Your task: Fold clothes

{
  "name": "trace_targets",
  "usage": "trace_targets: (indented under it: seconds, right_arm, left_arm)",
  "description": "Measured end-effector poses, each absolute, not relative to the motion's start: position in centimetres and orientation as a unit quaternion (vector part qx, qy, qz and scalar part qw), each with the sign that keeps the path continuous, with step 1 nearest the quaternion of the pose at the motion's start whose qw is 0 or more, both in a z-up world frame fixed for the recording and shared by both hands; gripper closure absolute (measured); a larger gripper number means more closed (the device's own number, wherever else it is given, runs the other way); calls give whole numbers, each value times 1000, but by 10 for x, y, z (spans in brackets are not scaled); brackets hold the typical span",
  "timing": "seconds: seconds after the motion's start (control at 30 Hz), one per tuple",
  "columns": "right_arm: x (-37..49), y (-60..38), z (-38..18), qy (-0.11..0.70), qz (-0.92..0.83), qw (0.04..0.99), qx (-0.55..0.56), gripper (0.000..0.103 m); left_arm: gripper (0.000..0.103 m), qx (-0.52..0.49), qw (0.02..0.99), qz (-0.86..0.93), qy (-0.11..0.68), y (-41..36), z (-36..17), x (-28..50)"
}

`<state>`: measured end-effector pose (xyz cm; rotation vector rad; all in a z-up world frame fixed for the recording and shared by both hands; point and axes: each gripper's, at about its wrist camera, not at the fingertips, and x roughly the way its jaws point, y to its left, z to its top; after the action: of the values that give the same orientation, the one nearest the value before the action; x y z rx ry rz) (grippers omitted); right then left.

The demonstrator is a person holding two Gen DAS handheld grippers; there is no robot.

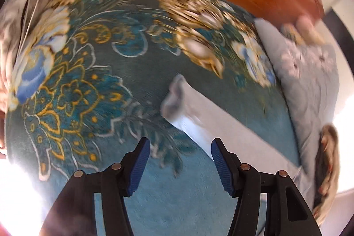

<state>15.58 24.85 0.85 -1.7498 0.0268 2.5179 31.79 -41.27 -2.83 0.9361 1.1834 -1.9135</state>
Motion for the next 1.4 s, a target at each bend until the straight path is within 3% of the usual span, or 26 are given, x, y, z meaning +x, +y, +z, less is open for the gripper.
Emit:
trace_targets:
  seconds: [0.2,0.23,0.3,0.37,0.53,0.7,1.0,1.2,1.4]
  right_arm:
    - [154,220,13,7,820,11,-572,52]
    - [153,217,15,6,821,8,-570,52]
    - [152,212,19,3,823,3,-568,52]
    - [151,210,22,-1,824,1,-566,52]
    - [150,215,22,8,824,1,-567,52]
    - [152,223,18,24,822,-1,-569,52]
    - [158,244,12,76,820,4,-567,52]
    - [166,269,7,101,819,16,-565,52]
    - [173,291,-4,125,812,33,-570,52]
  left_arm:
    - [44,338,320,-739,487,-439,-47,311]
    - [49,339,318,-742,484,-438,-47,307]
    - [71,344,312,-746,477,-439,-45,301]
    - [98,353,308,-749,469,-438,-42,294]
    - [99,353,275,-785,429,-432,-6,279]
    - [99,339,189,-845,367,-399,72,234]
    - [99,298,-33,-903,308,-258,168,103]
    - [99,331,-167,-892,257,-126,168,32]
    - [99,444,-216,-848,190,-8,94,2]
